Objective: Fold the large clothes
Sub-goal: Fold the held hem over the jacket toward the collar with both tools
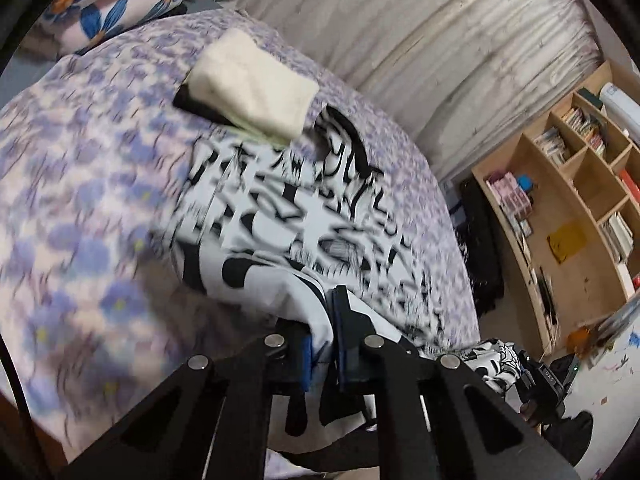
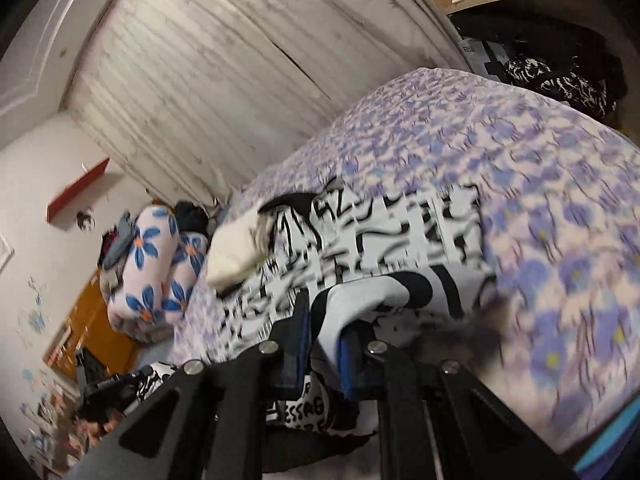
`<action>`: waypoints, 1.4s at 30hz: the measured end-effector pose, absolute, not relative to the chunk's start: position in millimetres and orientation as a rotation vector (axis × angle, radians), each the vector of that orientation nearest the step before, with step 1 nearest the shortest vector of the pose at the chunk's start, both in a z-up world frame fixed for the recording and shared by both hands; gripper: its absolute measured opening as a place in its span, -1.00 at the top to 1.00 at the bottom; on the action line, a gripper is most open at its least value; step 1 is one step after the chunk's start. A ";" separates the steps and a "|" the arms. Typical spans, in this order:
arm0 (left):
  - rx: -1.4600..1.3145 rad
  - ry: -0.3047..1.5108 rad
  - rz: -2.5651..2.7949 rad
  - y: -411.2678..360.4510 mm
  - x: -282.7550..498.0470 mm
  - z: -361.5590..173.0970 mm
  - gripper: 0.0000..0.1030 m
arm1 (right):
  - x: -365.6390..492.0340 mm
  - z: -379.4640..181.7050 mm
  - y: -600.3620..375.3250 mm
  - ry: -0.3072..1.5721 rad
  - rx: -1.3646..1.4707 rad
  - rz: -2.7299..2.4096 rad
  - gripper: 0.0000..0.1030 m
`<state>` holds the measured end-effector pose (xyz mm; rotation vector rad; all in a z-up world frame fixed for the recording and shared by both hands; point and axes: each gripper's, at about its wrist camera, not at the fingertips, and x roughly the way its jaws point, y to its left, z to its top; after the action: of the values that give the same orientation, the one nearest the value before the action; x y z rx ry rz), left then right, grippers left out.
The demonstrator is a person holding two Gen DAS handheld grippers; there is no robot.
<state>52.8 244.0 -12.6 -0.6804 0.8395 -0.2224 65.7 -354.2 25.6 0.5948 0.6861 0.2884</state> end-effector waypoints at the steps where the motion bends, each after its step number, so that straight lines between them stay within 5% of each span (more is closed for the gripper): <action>1: -0.675 0.837 -0.217 244.0 64.2 -9.9 0.87 | 78.6 29.3 -356.3 0.685 0.603 0.284 0.77; 11: -0.590 0.856 -0.153 235.8 185.9 -11.4 0.80 | 186.4 20.4 -354.2 0.731 0.611 0.176 0.67; 15: -0.606 0.910 -0.169 233.5 221.2 -26.0 0.09 | 216.6 0.4 -357.8 0.793 0.671 0.155 0.41; 19: -0.607 0.956 -0.160 229.8 243.7 -41.5 -0.11 | 223.9 -6.9 -358.9 0.775 0.671 0.126 -0.05; 22: -0.568 0.925 -0.120 228.4 250.1 -43.8 -0.48 | 226.7 -16.6 -359.8 0.791 0.655 0.118 -0.06; 42: -0.112 1.102 -0.020 220.4 325.3 -132.5 -0.49 | 327.4 -109.2 -321.6 1.092 0.088 0.127 -0.07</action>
<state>325.3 220.4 -132.5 -0.1116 1.1024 -0.0203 327.4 -321.6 -109.2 0.0880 1.0917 0.1273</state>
